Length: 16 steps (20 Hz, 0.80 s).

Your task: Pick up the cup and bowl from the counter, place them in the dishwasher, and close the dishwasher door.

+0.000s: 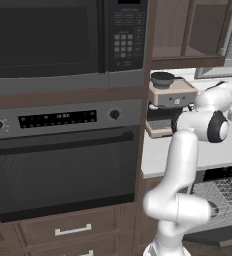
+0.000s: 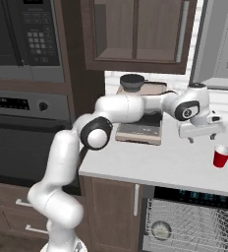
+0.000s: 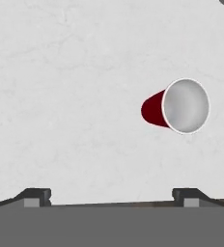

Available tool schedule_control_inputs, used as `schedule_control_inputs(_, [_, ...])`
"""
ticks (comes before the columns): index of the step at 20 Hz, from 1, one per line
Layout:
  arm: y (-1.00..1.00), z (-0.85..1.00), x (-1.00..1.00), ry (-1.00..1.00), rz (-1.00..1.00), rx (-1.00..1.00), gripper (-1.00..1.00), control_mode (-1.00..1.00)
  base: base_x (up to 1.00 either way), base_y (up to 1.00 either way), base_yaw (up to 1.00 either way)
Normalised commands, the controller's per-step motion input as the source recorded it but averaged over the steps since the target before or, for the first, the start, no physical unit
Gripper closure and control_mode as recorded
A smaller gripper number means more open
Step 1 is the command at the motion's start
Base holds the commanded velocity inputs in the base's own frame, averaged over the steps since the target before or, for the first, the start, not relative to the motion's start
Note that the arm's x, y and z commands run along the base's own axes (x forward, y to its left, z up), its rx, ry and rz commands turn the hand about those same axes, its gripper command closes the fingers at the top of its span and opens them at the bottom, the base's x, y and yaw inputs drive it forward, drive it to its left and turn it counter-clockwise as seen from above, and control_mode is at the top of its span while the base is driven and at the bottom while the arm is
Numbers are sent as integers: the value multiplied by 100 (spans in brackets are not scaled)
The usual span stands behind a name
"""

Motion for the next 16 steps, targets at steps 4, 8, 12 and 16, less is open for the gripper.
schedule_control_inputs(4, [-26,-26,32,0,0,0,-100,-100,0,0,0])
schedule_control_inputs(8, [-26,-25,30,0,0,0,-100,-100,0,0,0])
schedule_control_inputs(12, [-24,-27,31,0,0,0,-100,-100,0,0,0])
schedule_control_inputs(16, [-26,-39,23,0,0,0,-100,-100,0,0,0])
